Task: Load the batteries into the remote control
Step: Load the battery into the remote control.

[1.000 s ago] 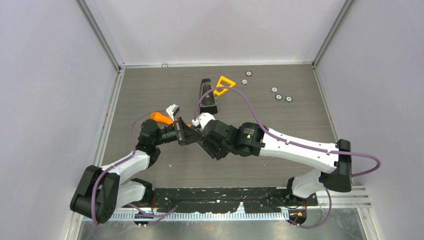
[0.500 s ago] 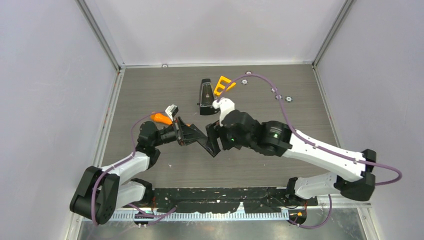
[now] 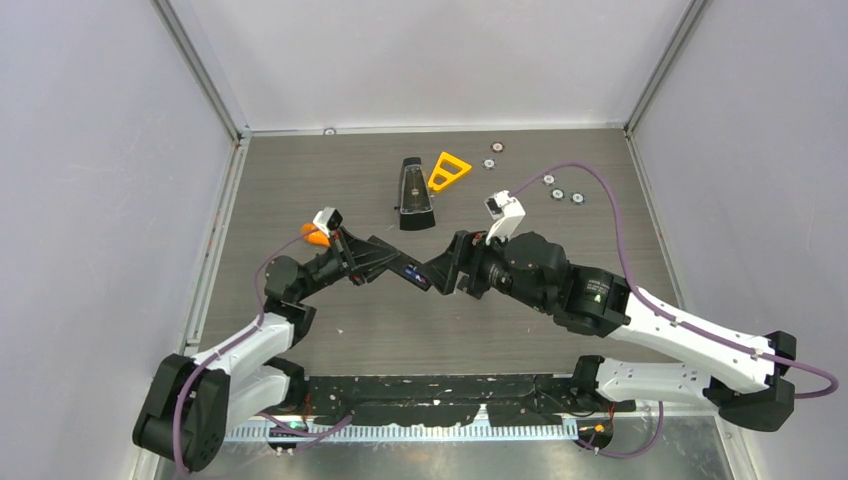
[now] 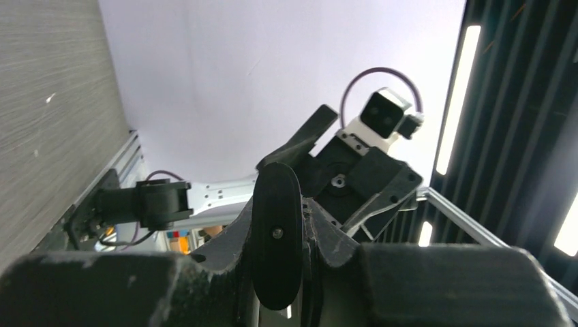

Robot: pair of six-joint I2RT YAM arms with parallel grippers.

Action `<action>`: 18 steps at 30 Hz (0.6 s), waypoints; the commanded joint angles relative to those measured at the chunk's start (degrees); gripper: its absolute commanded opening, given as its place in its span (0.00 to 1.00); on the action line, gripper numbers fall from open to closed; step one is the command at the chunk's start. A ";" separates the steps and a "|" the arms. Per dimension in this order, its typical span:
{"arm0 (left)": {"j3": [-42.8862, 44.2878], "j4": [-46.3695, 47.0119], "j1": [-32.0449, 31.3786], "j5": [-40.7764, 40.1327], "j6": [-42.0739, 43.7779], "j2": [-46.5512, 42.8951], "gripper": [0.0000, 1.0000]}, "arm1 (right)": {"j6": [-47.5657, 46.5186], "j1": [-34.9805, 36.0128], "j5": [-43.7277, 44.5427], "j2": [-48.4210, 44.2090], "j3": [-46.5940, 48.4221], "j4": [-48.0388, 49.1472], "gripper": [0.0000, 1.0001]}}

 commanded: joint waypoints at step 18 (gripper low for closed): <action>1.34 4.97 -0.27 -4.77 -7.78 -4.93 0.00 | 9.74 -0.07 0.56 -5.62 -8.71 18.04 0.71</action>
